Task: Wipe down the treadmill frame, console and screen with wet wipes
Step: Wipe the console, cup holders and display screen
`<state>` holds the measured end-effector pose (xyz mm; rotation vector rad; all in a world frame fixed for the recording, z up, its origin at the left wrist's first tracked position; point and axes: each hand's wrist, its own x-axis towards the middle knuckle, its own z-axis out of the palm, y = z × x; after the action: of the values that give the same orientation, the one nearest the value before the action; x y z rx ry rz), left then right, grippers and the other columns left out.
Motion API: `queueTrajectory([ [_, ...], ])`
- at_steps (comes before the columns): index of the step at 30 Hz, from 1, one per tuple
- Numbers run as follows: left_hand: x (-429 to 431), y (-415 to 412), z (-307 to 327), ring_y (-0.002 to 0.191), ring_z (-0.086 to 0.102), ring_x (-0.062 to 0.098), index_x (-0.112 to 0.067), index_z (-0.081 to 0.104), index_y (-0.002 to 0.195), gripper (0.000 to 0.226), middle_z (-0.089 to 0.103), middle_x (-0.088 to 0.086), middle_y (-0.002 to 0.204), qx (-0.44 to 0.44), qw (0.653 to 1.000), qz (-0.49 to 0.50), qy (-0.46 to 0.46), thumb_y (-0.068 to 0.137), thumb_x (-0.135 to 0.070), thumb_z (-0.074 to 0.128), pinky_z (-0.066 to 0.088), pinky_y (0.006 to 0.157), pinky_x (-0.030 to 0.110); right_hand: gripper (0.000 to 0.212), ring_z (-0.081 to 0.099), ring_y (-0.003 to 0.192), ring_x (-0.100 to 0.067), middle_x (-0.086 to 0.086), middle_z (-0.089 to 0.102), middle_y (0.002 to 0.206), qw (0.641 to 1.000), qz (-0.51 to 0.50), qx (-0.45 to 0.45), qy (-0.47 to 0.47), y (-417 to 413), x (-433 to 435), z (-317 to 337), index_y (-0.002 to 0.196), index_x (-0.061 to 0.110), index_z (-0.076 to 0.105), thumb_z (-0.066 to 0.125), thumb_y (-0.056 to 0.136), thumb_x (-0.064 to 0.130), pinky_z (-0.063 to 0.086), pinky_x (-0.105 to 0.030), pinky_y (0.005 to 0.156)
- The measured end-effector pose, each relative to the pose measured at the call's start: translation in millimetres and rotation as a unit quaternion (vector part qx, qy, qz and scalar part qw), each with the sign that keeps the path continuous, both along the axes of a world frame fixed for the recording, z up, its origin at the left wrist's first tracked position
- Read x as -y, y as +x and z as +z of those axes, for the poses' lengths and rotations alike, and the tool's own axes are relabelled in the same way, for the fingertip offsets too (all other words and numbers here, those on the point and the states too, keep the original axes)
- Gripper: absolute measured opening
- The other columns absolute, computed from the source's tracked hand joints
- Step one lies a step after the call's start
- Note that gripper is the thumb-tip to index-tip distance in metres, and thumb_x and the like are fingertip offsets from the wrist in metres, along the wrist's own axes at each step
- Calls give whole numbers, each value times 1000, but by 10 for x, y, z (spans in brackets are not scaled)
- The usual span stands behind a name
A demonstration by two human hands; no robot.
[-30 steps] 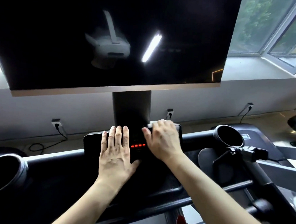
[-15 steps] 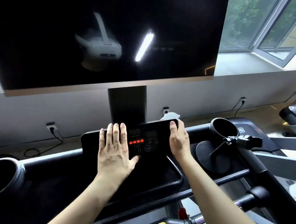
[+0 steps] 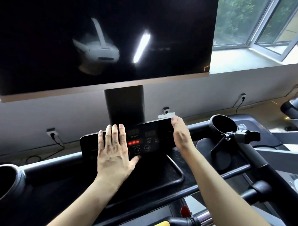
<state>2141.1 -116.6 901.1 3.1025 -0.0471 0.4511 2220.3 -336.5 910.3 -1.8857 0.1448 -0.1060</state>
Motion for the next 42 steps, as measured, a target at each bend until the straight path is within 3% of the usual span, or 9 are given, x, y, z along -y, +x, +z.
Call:
queueTrajectory([
  [6,-3,11,-20,147,30,42,5,27,157,128,37,26,153,6,1000,-4,2,67,-70,78,15,124,60,32,61,109,-20,4,70,107,999,-7,-43,-23,-579,172,-273,107,14,64,40,109,35,39,-33,92],
  [10,0,9,-10,147,30,42,4,26,157,127,36,26,153,0,1000,-3,6,67,-71,77,16,124,60,51,44,139,-21,-6,53,148,999,7,-51,-19,-159,68,68,139,9,56,34,109,44,28,-29,112],
  [13,1,13,-3,147,29,42,4,25,158,127,35,25,154,-2,1000,0,9,68,-72,75,15,124,59,49,39,141,-14,-4,48,152,997,14,-55,57,115,-11,263,148,9,49,34,111,38,24,-27,118],
  [19,9,26,-14,147,28,44,6,23,157,129,33,28,153,-7,1000,0,21,69,-73,73,13,124,61,30,56,105,6,13,63,113,992,-4,-69,102,-296,69,-15,120,22,61,35,111,35,37,-12,92],
  [23,13,27,-20,146,29,45,6,24,157,129,34,28,153,-7,1000,-1,19,68,-72,75,13,124,61,41,70,88,-7,5,74,91,969,-9,-125,211,-458,215,-20,77,16,71,50,104,39,50,-17,76],
  [27,21,23,-2,146,28,45,6,23,157,129,33,29,153,-12,1000,2,22,68,-72,74,13,124,62,40,59,85,-30,-21,61,97,900,-106,-199,373,-250,320,24,113,-2,66,51,102,34,53,-39,79],
  [33,11,13,-15,147,27,46,7,21,158,129,31,31,153,-6,1000,-2,28,70,-73,72,12,124,62,27,67,54,-15,-9,68,71,921,-165,-199,292,-354,159,-190,84,2,68,47,92,-14,57,-26,50],
  [36,8,4,-13,147,27,45,6,22,158,128,31,30,153,-6,1000,-3,21,70,-72,73,12,124,62,30,71,70,-31,-24,71,85,929,-138,-223,262,-452,283,-351,73,-1,72,54,87,-20,63,-46,76],
  [42,16,10,-29,148,27,44,6,23,157,128,33,30,154,-1,1000,-2,14,69,-72,74,13,124,61,30,64,65,-30,-18,63,81,935,-123,-276,187,-561,450,-300,93,0,61,37,92,-19,53,-28,48],
])
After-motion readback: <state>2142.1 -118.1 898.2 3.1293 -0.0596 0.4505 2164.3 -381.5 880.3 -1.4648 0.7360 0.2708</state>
